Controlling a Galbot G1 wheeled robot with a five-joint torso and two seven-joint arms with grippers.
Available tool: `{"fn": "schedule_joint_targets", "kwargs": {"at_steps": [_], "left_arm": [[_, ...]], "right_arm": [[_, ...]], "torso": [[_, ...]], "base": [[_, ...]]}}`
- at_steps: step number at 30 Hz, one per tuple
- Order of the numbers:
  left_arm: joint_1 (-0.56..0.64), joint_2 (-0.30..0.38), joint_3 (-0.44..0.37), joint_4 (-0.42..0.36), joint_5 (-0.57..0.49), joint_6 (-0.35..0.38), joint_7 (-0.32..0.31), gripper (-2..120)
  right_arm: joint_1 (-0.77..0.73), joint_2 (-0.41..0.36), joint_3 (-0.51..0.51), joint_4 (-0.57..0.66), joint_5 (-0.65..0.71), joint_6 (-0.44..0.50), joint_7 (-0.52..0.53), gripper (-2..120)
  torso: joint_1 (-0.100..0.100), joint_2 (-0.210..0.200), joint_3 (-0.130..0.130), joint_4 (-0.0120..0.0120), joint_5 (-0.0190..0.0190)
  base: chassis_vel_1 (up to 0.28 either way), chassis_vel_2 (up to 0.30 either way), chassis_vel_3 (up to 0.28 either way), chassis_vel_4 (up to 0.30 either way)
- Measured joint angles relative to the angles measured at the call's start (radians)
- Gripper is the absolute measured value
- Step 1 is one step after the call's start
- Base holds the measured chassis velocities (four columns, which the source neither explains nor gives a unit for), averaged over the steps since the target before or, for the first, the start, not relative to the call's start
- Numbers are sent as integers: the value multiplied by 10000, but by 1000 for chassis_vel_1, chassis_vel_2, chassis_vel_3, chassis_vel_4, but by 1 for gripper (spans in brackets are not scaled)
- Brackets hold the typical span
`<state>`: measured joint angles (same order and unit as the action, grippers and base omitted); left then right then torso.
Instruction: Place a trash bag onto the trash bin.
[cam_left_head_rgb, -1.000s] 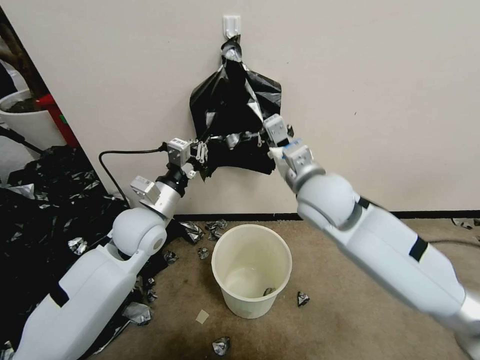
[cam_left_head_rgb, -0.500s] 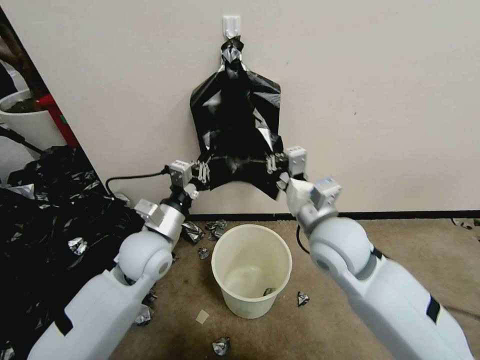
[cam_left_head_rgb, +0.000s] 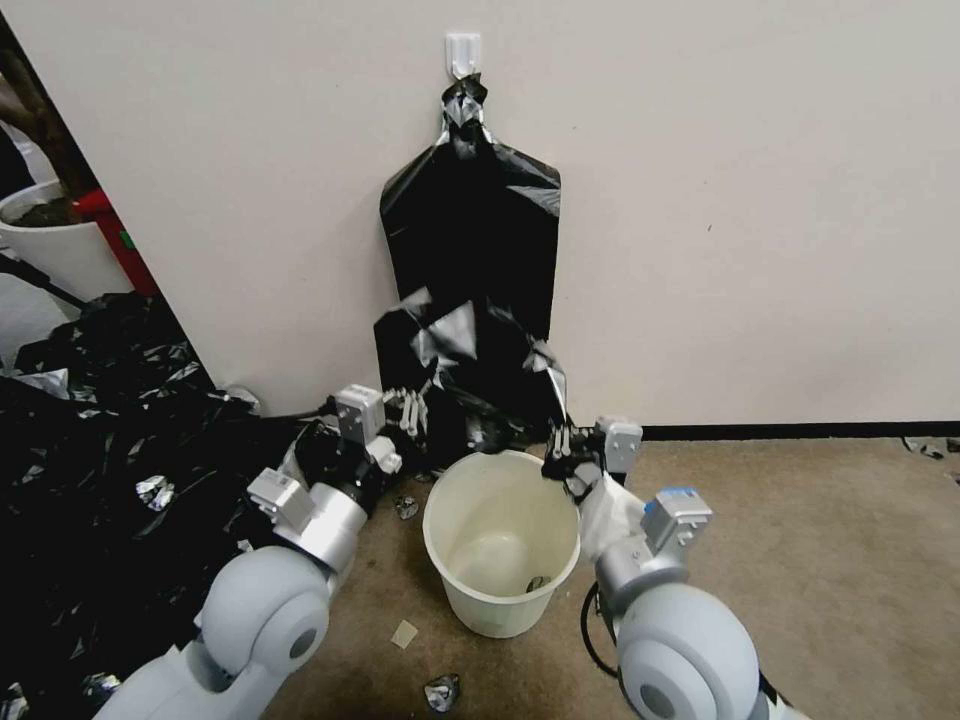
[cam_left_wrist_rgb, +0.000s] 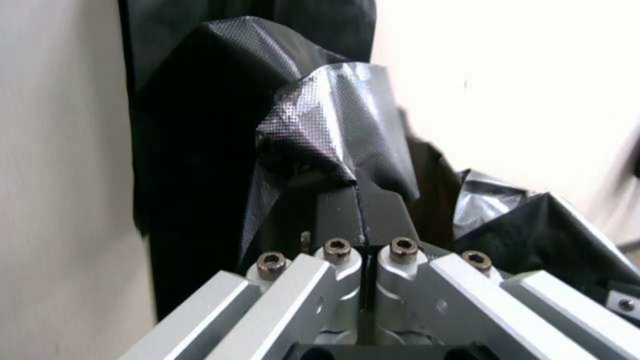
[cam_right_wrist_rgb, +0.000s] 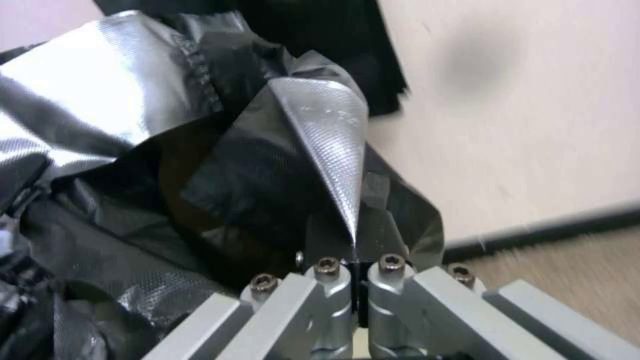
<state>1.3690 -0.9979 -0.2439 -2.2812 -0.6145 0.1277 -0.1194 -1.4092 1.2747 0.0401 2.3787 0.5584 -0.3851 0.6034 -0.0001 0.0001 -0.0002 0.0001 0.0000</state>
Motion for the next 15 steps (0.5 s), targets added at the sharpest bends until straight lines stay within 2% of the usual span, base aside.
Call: {"fn": "schedule_joint_targets", "kwargs": {"at_steps": [9, 15], "left_arm": [[543, -537, 308, 63, -54, 517, -137, 0], [609, -724, 304, -163, -226, 913, -273, 0]], "right_arm": [[-900, 82, 14, 445, 8, -524, 1025, 0], [-1141, 33, 34, 993, 14, -667, 1212, 0]], "torso": [[0, 0, 0, 0, 1], [0, 0, 1, -1, 1]], "base": [[0, 0, 0, 0], [0, 0, 0, 0]]}}
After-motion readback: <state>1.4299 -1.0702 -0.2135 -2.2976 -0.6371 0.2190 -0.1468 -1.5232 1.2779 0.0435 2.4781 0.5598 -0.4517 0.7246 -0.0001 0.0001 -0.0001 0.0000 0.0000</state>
